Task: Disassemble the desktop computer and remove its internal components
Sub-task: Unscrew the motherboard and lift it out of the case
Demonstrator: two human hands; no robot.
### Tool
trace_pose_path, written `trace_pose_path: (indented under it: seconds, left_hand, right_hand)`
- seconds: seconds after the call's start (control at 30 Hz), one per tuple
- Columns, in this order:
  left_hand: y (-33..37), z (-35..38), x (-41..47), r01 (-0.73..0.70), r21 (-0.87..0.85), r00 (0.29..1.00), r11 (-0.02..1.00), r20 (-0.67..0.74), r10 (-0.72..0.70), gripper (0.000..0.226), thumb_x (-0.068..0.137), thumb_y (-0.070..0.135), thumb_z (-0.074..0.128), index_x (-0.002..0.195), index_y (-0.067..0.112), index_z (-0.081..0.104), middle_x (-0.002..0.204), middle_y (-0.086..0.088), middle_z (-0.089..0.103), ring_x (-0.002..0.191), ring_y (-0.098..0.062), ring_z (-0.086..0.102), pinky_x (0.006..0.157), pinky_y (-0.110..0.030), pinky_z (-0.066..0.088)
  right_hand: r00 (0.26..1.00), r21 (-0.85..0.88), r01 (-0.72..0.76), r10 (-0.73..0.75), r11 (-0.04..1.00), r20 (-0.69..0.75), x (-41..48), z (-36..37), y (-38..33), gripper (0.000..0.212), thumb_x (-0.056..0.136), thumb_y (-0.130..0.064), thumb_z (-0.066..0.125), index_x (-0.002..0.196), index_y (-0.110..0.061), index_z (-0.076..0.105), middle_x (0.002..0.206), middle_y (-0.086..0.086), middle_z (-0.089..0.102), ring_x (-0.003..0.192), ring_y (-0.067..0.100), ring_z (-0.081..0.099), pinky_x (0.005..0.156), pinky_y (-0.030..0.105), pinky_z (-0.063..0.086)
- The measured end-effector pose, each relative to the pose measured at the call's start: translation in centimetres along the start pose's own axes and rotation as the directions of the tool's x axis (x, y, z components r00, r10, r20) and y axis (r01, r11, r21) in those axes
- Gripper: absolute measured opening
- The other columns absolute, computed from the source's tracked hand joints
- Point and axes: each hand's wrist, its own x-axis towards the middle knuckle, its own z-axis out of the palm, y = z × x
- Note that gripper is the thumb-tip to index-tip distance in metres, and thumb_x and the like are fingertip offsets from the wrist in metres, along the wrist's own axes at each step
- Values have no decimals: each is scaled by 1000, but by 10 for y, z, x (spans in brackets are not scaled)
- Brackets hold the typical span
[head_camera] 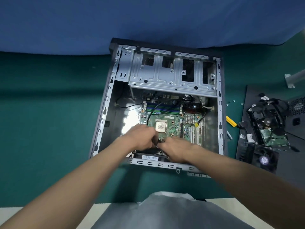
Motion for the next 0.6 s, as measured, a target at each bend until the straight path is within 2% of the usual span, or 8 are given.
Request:
trace_pose_path:
  seconds: [0.07, 0.17, 0.27, 0.37, 0.43, 0.5, 0.53, 0.6]
  left_hand:
    - [-5, -3, -12, 48, -40, 999, 998, 4, -48, 11, 85, 29, 70, 96, 29, 71, 103, 2, 69, 98, -20, 58, 82, -31, 46]
    - [-8, -10, -29, 64, -210, 998, 976, 30, -59, 9, 84, 31, 73, 90, 25, 75, 91, 7, 70, 89, -13, 58, 83, -32, 49]
    - [-6, -20, -44, 58, -295, 998, 954, 0, -60, 11, 86, 30, 72, 79, 22, 73, 76, 11, 67, 74, -7, 56, 67, -25, 43]
    - [2, -24, -54, 42, -271, 999, 962, 21, -38, 11, 88, 27, 69, 90, 18, 76, 89, 5, 73, 82, -12, 63, 75, -28, 49]
    - [7, -25, -58, 26, -221, 1000, 975, 15, -24, 19, 91, 28, 66, 94, 13, 76, 93, -1, 73, 83, -15, 64, 79, -30, 50]
    - [8, -26, -63, 25, -197, 1000, 980, 6, -24, 32, 94, 36, 60, 75, 13, 71, 72, -3, 67, 67, -17, 59, 69, -31, 47]
    - [9, -26, -65, 29, -198, 1000, 980, -4, -31, 42, 95, 40, 57, 61, 16, 63, 59, -1, 57, 57, -16, 52, 62, -31, 42]
    - [10, -25, -68, 46, -202, 999, 978, -15, -50, 53, 96, 45, 53, 50, 20, 50, 45, 7, 44, 45, -7, 42, 54, -29, 32]
  right_hand:
    - [1000, -47, 25, -26, 999, -11, -3, -3, -2, 7, 93, -3, 48, 97, -3, 54, 78, 9, 51, 59, 16, 49, 46, 24, 37]
    - [996, -52, 21, -25, 998, -84, -12, -4, 2, 12, 89, 4, 51, 79, -2, 54, 72, 8, 53, 57, 15, 51, 48, 25, 42]
    - [989, -20, -17, 14, 1000, -149, -23, -7, 6, 19, 85, 7, 50, 78, -10, 52, 68, 4, 53, 56, 11, 51, 46, 19, 35]
    - [967, 7, -48, 48, 999, -249, -28, -19, 7, 16, 84, 0, 51, 81, -16, 48, 73, -1, 49, 60, 12, 50, 49, 20, 34]
    - [940, 36, -42, 52, 998, -336, -29, -32, 8, 10, 86, -8, 53, 91, -16, 49, 82, -4, 44, 70, 15, 49, 58, 24, 39]
    - [918, 85, -41, 71, 996, -389, -30, -44, 8, 34, 88, -8, 52, 120, -18, 49, 97, -3, 45, 85, 17, 48, 69, 30, 45]
    - [913, 124, -36, 83, 992, -399, -32, -50, 7, 48, 89, -7, 51, 134, -21, 41, 105, -3, 45, 92, 17, 47, 76, 31, 45]
    - [902, 203, -13, 99, 979, -420, -40, -65, 6, 59, 91, -5, 47, 143, -28, 34, 115, -3, 45, 104, 17, 44, 88, 34, 41]
